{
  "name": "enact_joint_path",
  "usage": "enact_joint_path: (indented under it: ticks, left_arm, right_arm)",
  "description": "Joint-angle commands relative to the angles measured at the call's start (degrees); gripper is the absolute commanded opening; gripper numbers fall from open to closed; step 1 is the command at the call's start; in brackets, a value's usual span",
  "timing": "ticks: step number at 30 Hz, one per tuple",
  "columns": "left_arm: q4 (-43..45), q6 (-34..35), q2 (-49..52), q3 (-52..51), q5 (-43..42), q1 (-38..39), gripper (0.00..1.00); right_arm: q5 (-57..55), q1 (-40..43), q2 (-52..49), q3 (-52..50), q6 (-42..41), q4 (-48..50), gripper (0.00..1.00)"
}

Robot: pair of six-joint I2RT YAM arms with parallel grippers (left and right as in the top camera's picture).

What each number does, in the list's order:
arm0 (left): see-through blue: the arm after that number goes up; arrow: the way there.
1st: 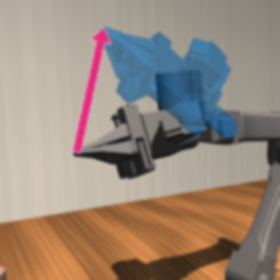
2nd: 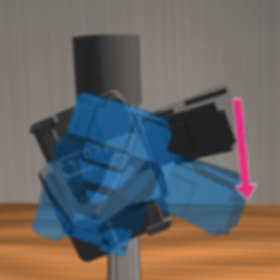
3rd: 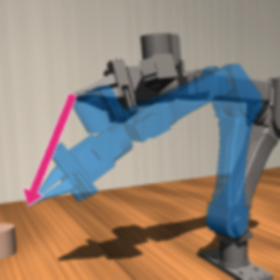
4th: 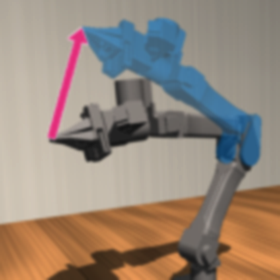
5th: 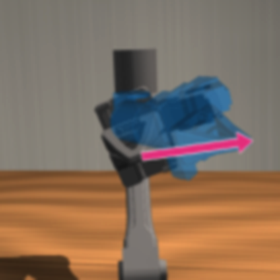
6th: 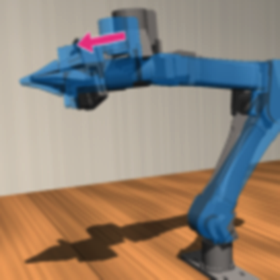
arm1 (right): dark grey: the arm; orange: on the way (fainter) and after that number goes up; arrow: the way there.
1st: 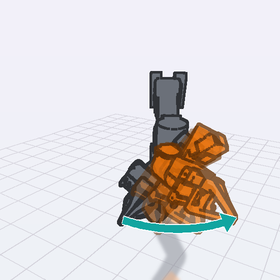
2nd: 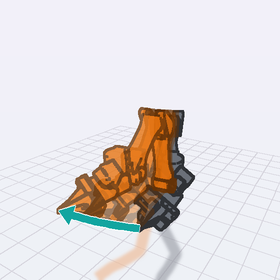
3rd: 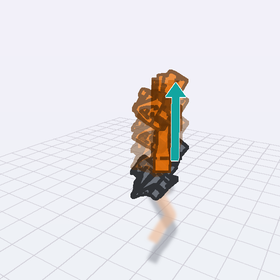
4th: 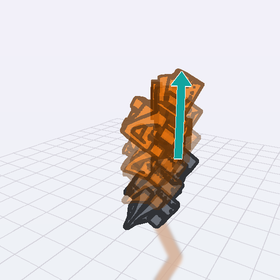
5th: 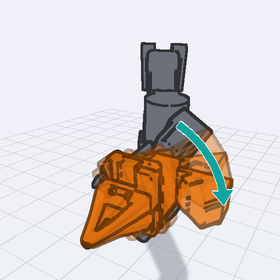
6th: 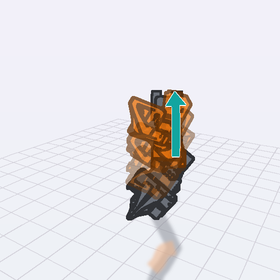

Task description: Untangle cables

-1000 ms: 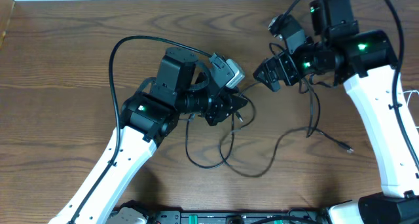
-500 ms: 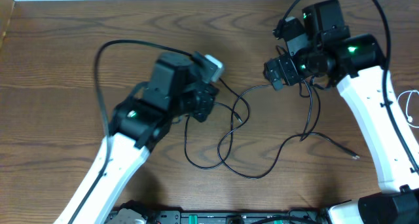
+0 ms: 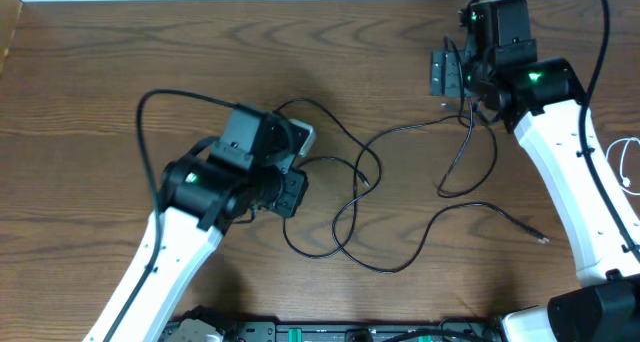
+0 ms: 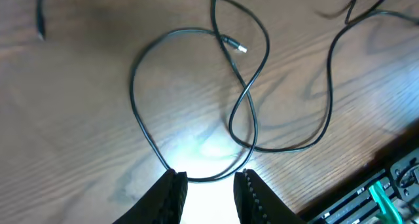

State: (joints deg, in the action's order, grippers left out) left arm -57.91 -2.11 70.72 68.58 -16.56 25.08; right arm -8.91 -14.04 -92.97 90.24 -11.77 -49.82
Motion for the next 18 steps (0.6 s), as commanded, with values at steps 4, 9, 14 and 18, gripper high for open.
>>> enact_joint_path:
  ticks: [4, 9, 14, 18]
  left_arm:
    - [2.58, 1.16, 2.27, -0.11, -6.08, 0.02, 0.30]
    - [3.78, 1.16, 2.21, -0.11, -6.40, 0.02, 0.30]
    - [3.72, 1.11, 2.21, -0.11, -6.62, 0.02, 0.30]
    - [2.84, 0.00, 2.21, -0.11, -7.02, 0.02, 0.30]
  right_arm:
    - [-38.71, 2.56, -2.01, -0.92, -6.16, -17.44, 0.99]
    - [-39.17, 7.15, -4.33, -1.95, -22.82, -30.27, 0.99]
    - [-2.69, 10.49, -4.68, -4.17, -14.23, -28.00, 0.99]
    - [27.02, 9.64, -4.68, -6.69, 10.03, -24.87, 0.99]
